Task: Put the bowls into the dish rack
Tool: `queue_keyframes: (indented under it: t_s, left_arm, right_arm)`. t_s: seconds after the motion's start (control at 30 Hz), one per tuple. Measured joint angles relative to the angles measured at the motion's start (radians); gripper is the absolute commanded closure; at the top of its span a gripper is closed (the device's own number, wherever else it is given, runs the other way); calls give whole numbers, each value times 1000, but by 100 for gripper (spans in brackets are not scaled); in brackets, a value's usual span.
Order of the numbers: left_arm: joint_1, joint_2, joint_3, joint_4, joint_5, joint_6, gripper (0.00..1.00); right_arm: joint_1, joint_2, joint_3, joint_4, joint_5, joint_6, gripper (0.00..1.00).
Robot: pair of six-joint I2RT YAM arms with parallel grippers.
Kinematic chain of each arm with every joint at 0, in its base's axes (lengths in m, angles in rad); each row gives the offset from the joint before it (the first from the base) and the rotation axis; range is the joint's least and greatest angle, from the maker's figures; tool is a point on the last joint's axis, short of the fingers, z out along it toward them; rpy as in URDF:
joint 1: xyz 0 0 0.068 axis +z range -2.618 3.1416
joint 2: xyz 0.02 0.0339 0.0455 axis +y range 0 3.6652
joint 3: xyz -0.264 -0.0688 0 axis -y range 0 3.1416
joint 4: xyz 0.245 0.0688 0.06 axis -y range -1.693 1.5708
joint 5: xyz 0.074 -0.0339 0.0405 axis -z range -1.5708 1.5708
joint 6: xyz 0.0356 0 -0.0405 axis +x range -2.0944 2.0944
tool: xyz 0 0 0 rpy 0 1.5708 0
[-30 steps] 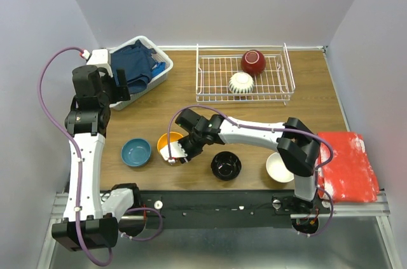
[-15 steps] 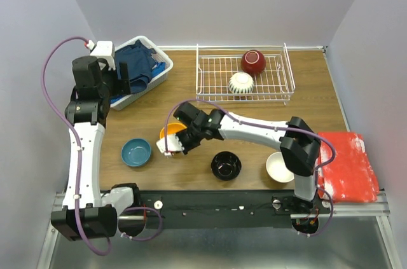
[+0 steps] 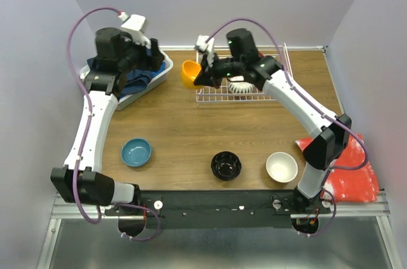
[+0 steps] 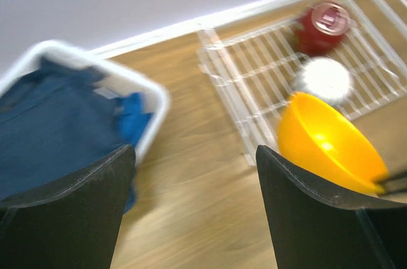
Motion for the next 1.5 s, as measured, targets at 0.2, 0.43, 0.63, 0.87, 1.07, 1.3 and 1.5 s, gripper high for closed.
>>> queue_keyframes:
  t_s: [0.2, 0.43, 0.63, 0.87, 1.07, 1.3, 1.5]
  left_arm:
    - [-171, 154, 101, -5, 87, 11, 19]
    - [-245, 336, 247, -6, 91, 6, 20]
    - [-301, 479, 372, -34, 56, 31, 21]
    - [-356, 577, 423, -69, 32, 60, 28]
    - [-381, 630, 425, -75, -24, 64, 31]
    - [-384, 666, 425, -111, -52, 74, 35]
    - [-395, 703, 438, -145, -77, 114, 46]
  right_arm:
    - [-214, -38, -170, 233, -207, 447, 99]
    - [-452, -10, -402, 631, -362, 995, 99]
    - [-497, 81, -403, 889, -435, 1248, 99]
    - [-545, 222, -398, 1000, -449, 1406, 99]
    - [-555, 277, -408, 1089, -449, 1482, 99]
    - [-556, 318, -408, 1146, -449, 1513, 99]
    - [-558, 363, -407, 1139, -449, 1511, 99]
